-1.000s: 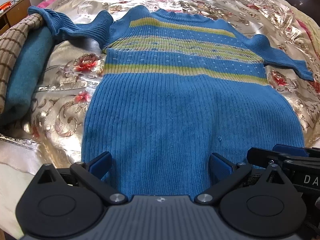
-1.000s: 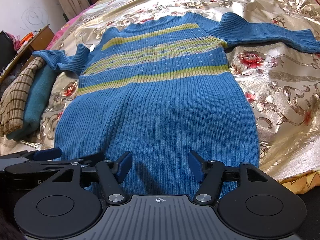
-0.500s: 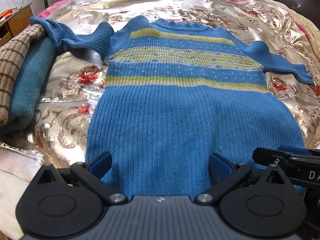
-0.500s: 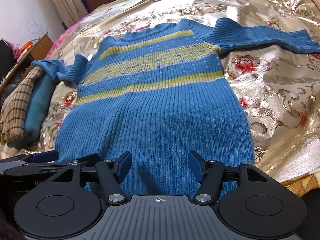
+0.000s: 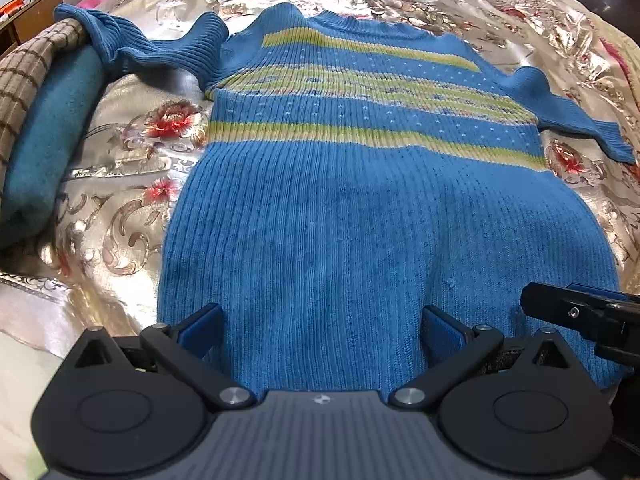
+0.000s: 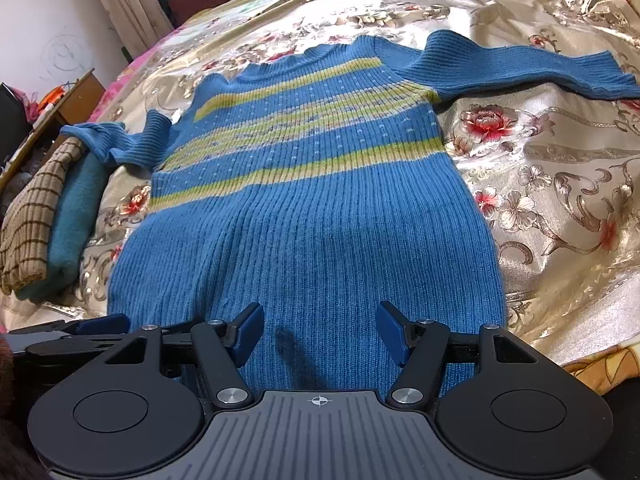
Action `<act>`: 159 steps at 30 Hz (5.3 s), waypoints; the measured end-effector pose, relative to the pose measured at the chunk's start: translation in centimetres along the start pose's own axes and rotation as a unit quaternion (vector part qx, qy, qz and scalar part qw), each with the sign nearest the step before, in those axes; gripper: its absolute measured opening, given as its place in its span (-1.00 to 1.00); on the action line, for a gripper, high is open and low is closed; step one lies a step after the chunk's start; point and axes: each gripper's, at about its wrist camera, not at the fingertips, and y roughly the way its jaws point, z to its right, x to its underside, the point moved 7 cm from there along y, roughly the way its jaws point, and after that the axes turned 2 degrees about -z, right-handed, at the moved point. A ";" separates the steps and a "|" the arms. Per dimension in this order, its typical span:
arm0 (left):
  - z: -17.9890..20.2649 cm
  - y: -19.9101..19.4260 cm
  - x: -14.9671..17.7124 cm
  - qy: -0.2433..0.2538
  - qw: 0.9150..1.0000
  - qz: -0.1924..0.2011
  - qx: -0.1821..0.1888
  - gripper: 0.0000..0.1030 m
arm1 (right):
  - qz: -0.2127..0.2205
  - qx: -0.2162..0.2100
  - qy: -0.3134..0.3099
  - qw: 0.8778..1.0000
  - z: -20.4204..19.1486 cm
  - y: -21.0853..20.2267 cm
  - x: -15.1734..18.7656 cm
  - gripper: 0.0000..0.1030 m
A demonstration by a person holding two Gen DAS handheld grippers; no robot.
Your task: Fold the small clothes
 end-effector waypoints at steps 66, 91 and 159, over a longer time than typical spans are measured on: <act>2.0 -3.1 -4.6 0.037 0.994 0.105 0.017 1.00 | 0.087 0.003 0.073 0.994 5.5 -2.5 -5.1 0.21; 11.7 0.5 -8.4 0.145 0.984 0.089 0.044 1.00 | 0.210 0.042 0.375 0.902 33.8 0.1 -16.1 -0.31; 12.5 1.9 -7.3 0.155 0.985 0.060 0.045 1.00 | 0.333 -0.147 0.503 0.784 36.9 0.3 -14.3 -0.47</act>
